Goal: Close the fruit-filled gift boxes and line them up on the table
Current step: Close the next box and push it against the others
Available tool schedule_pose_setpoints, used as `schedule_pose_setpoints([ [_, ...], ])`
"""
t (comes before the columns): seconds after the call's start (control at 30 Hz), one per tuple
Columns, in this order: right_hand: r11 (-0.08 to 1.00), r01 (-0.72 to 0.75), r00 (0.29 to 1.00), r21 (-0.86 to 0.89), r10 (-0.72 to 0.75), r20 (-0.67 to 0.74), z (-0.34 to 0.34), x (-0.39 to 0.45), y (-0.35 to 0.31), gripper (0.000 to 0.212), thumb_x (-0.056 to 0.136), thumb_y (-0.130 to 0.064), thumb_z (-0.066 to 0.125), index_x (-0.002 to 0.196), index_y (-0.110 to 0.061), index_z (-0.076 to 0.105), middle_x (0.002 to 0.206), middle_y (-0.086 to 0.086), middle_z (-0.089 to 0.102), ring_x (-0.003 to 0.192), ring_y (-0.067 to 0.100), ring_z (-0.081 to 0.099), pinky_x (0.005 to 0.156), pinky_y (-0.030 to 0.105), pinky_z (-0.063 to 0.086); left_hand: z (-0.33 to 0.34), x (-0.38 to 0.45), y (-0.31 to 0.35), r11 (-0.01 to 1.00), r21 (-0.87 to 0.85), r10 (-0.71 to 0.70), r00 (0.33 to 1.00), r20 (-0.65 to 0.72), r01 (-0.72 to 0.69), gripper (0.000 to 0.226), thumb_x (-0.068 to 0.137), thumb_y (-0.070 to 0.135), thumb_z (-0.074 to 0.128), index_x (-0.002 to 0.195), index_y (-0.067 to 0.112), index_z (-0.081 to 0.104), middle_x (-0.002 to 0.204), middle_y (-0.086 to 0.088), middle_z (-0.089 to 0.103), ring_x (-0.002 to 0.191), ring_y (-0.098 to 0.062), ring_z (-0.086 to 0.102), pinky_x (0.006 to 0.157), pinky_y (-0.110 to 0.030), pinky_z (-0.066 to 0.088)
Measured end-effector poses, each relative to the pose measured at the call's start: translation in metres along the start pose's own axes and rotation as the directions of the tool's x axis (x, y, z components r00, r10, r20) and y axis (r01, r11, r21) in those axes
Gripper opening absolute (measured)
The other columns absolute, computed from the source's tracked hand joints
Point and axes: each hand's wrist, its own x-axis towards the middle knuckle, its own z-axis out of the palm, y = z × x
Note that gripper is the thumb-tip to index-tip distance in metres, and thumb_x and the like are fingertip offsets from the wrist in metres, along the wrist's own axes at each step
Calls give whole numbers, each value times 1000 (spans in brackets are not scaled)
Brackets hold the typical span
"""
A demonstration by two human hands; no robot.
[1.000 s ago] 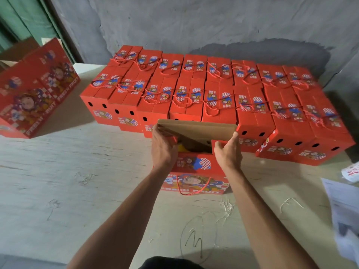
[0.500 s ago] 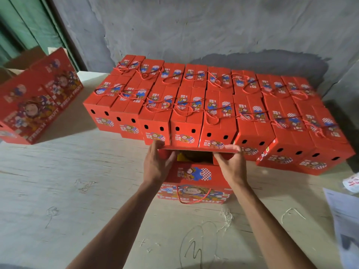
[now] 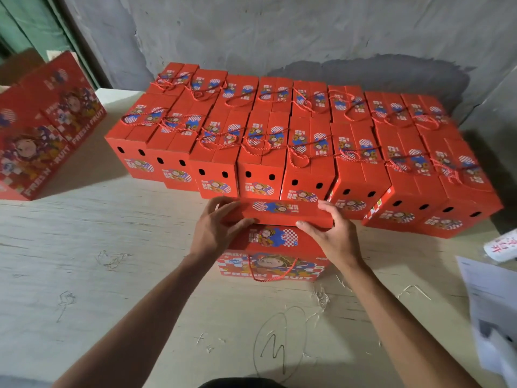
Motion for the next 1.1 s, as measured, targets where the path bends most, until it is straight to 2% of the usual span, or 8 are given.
schedule_pose_setpoints([
  [0.1, 994, 75, 997, -79, -73, 29, 0, -3, 3, 78, 73, -59, 83, 131, -9, 66, 140, 1, 64, 128, 10, 59, 108, 27, 49, 0, 4, -4, 994, 107, 21, 997, 70, -28, 78, 72, 71, 73, 133, 22, 68, 133, 1, 52, 119, -17, 52, 98, -40, 56],
  [0.2, 987, 105, 994, -123, -100, 49, -1, -3, 1, 83, 77, -59, 80, 138, -6, 63, 147, 4, 59, 134, 12, 55, 112, 28, 45, -6, 14, -7, 936, 300, 152, 981, 125, -183, 83, 74, 83, 59, 135, 27, 67, 128, -3, 54, 117, -23, 49, 97, -46, 50],
  [0.3, 971, 151, 986, -185, -133, 104, -5, -1, 1, 82, 80, -57, 79, 140, -4, 60, 151, 3, 55, 136, 15, 54, 113, 34, 46, -14, 29, -10, 858, 442, 148, 950, 274, -261, 90, 77, 92, 42, 144, 34, 56, 137, -4, 49, 126, -25, 45, 105, -50, 44],
  [0.43, 927, 253, 962, -278, -209, 176, -12, 5, 1, 75, 81, -53, 79, 136, -4, 64, 150, 6, 56, 130, 21, 61, 106, 38, 53, -13, 37, -11, 859, 416, 74, 877, 475, -298, 97, 83, 91, 25, 159, 32, 32, 158, -8, 31, 144, -28, 32, 116, -55, 37],
  [0.53, 855, 343, 939, -389, -296, 177, -13, 10, 1, 68, 80, -49, 82, 126, 0, 70, 139, 16, 62, 117, 29, 69, 93, 42, 61, -13, 39, -9, 850, 414, 92, 866, 491, -326, 99, 82, 93, 13, 160, 34, 30, 153, -10, 37, 139, -28, 35, 112, -53, 42],
  [0.63, 767, 429, 900, -477, -405, 159, -10, 14, 2, 63, 79, -46, 84, 116, 4, 74, 125, 23, 68, 105, 34, 74, 81, 42, 64, -12, 39, -6, 816, 441, 121, 857, 501, -373, 76, 90, 80, 20, 157, 46, 29, 150, -12, 38, 136, -31, 34, 109, -52, 43],
  [0.93, 599, 509, 824, -619, -546, 149, 0, 13, 10, 45, 90, -42, 77, 111, -2, 77, 115, 20, 74, 97, 31, 76, 69, 42, 65, -7, 31, 1, 777, 489, 152, 872, 465, -396, 58, 99, 65, 21, 155, 51, 26, 149, -19, 41, 137, -37, 38, 107, -54, 45],
  [1.1, 609, 561, 810, -560, -542, 221, -11, 10, 10, 41, 86, -24, 83, 119, 0, 75, 124, 24, 70, 107, 35, 73, 74, 48, 65, -12, 31, -5, 850, 325, 170, 802, 573, -413, 55, 104, 57, 18, 159, 50, 16, 168, -16, 17, 156, -34, 13, 125, -52, 18],
])
